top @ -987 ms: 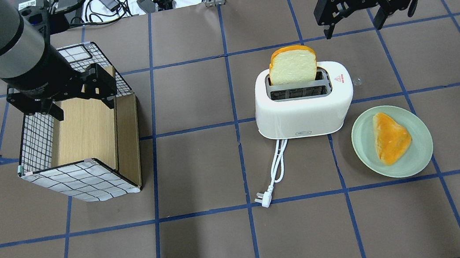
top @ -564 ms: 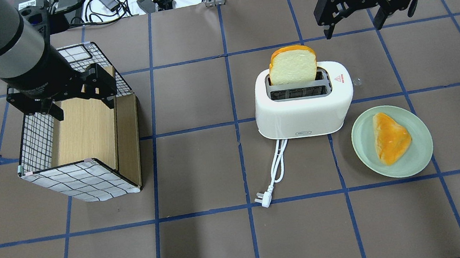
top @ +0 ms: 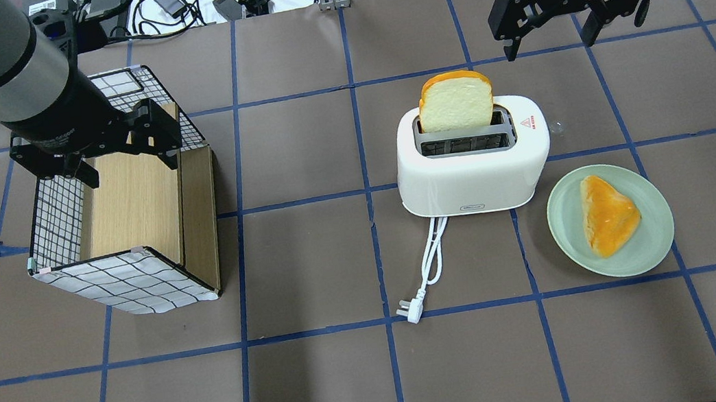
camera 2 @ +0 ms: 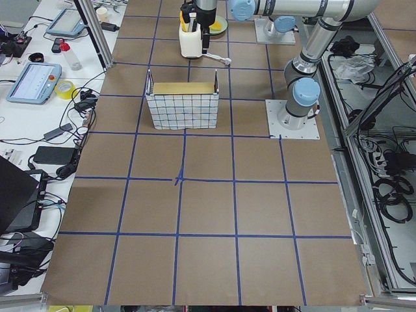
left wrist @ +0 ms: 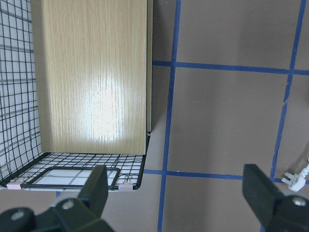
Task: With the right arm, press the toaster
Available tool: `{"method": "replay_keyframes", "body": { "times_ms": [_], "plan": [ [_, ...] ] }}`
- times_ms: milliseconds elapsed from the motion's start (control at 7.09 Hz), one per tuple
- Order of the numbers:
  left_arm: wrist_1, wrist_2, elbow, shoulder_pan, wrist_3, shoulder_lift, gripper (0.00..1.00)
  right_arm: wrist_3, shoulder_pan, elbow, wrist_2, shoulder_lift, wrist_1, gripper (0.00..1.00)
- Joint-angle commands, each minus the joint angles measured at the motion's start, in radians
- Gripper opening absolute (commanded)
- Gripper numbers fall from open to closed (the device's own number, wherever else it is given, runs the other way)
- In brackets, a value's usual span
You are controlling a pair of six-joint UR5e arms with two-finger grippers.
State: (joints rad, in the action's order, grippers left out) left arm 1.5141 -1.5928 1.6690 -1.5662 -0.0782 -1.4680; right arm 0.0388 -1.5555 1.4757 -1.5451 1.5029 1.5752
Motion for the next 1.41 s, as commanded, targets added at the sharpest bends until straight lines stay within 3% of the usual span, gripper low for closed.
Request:
{"method": "replay_keyframes", "body": {
  "times_ms": [0,423,564,1269],
  "plan": [
    [0.0,-0.001,0.0,0.0,0.0,0.0,1.0,0.0,0.0,0.0,-0.001,-0.001,0.0,1.0],
    [0.0,-0.001,0.0,0.0,0.0,0.0,1.0,0.004,0.002,0.0,-0.001,-0.003,0.002,1.0],
    [0.0,-0.001,0.0,0.0,0.0,0.0,1.0,0.082,0.02,0.0,0.0,-0.006,0.008,1.0],
    [0.002,-0.001,0.0,0.0,0.0,0.0,1.0,0.271,0.179,0.02,0.046,-0.016,0.003,0.99]
  ]
}}
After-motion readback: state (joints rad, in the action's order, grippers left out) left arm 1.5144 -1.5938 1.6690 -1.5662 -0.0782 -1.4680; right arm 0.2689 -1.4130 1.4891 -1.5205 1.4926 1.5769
